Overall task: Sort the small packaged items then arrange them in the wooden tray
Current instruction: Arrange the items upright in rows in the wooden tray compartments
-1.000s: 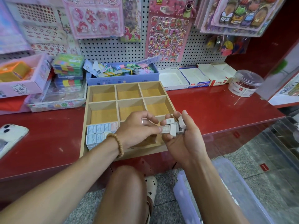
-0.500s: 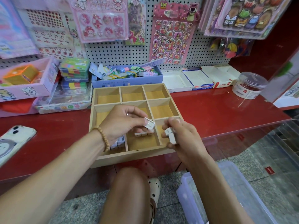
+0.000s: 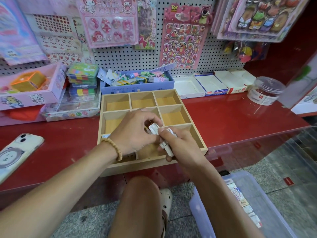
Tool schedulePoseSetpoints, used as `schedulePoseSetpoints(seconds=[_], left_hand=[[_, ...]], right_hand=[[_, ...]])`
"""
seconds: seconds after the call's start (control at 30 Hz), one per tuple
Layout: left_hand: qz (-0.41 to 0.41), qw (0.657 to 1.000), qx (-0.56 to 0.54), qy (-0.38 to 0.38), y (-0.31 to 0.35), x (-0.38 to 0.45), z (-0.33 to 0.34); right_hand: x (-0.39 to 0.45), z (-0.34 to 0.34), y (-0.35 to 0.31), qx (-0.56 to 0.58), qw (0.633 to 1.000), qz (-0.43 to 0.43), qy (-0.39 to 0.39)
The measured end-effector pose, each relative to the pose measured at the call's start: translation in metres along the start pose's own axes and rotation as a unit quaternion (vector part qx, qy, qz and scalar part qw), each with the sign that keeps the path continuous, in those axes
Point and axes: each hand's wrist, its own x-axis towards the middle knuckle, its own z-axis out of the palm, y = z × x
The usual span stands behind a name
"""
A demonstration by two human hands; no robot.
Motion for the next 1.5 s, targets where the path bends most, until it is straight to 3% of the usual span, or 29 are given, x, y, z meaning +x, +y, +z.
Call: schedulePoseSetpoints(seconds=[0.27,0.47,0.6,0.8,1.17,1.5], left_hand=[[0.018,0.995,0.054,0.084,0.001,0.003,-0.003],[-0.011,0.987,0.159,-0.001,-0.018,0.008,-0.011],[-0.042,0.951,0.298,-0.069,-0.037,0.008,-0.003],[-0.053,0.904,0.418,-0.073,-0.038,0.009,0.015],[-0.073,0.883,0.458,-0.067,-0.038,0.016,0.018],[-0.050,0.906,0.417,-0.055,-0.043,0.021,0.021]], right_hand=[[0.007,0.005,0.003,0.028,0.999,-0.012,0.029],[0.011,-0.006,0.004,0.106,0.992,0.025,0.065],[0.009,-0.023,0.004,0.138,0.986,0.042,0.088],[0.007,-0.032,0.009,0.115,0.989,0.046,0.080],[0.008,-0.037,0.020,0.123,0.987,0.051,0.092],[0.005,-0.040,0.026,0.095,0.994,0.015,0.059]])
